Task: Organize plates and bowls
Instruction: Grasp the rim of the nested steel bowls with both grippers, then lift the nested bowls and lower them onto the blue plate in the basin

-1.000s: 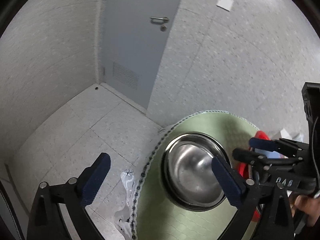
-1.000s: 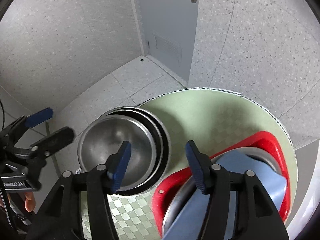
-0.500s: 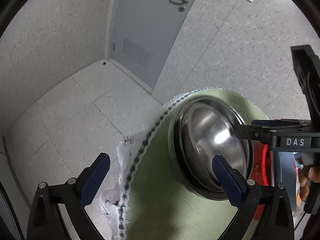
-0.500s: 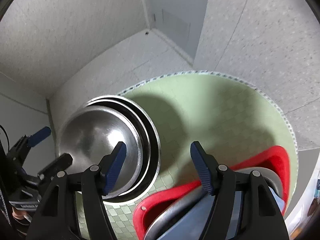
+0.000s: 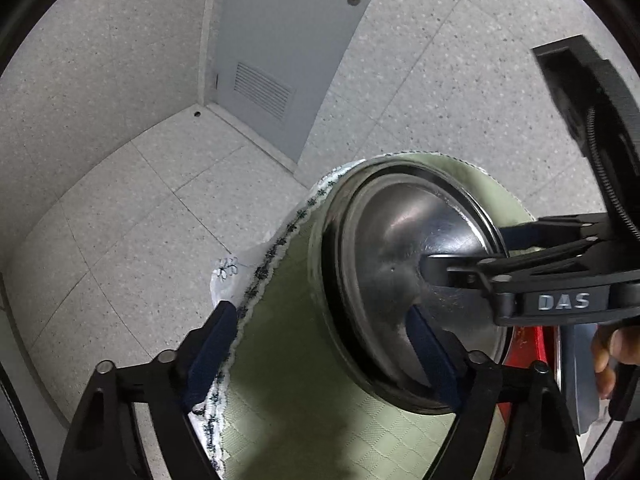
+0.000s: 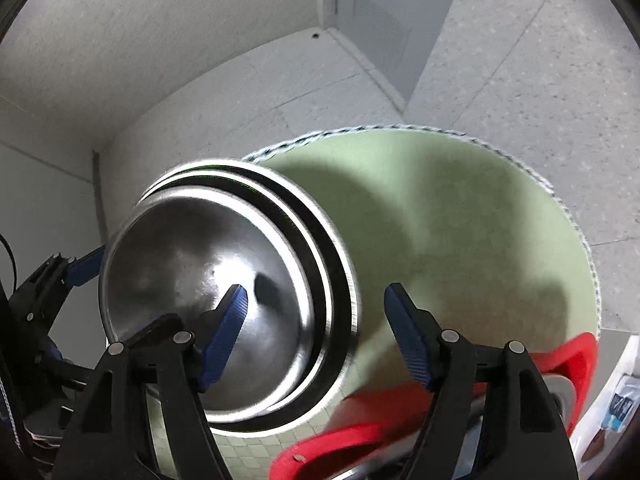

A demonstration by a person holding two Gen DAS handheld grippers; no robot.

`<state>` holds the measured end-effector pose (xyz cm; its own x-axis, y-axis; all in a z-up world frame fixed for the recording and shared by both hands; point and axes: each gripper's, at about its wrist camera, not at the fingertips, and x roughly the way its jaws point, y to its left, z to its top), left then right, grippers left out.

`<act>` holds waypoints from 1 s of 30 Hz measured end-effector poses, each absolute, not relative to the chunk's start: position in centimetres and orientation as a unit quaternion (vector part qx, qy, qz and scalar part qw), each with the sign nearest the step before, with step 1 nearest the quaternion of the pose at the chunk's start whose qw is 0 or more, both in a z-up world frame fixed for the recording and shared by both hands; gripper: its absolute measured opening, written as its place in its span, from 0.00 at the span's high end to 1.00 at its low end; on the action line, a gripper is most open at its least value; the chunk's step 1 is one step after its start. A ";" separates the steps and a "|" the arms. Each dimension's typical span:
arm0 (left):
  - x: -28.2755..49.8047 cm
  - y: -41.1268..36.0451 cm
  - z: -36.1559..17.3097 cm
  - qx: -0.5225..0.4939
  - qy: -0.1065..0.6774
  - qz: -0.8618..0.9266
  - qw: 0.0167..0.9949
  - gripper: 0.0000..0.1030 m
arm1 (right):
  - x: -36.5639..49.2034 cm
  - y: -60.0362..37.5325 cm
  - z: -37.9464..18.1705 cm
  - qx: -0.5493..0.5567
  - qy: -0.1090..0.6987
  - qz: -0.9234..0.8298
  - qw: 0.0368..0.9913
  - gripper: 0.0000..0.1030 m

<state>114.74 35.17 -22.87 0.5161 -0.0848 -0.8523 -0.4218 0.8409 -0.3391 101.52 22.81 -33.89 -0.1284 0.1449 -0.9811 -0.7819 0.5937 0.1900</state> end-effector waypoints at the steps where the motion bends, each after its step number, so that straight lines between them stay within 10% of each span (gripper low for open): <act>1: 114.9 35.3 -23.0 -0.267 0.481 0.097 0.830 0.26 | 101.5 22.8 -34.3 -0.236 0.656 0.384 0.605 0.38; 4: 115.0 34.8 -23.0 -0.269 0.480 0.077 0.831 0.50 | 101.5 22.4 -34.4 -0.213 0.663 0.395 0.599 0.47; 10: 115.4 35.2 -23.1 -0.264 0.482 0.090 0.830 0.60 | 101.9 21.5 -33.8 -0.177 0.662 0.396 0.612 0.59; 30: 112.8 33.6 -14.9 -0.243 0.398 0.086 0.880 0.63 | 101.7 18.8 -25.2 -0.097 0.614 0.429 0.655 0.60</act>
<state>112.85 33.56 -14.88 0.6675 -0.0418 -0.7435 -0.3461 0.8666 -0.3594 101.65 18.78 -25.25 -0.1227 0.4427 -0.8882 -0.6807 0.6137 0.3999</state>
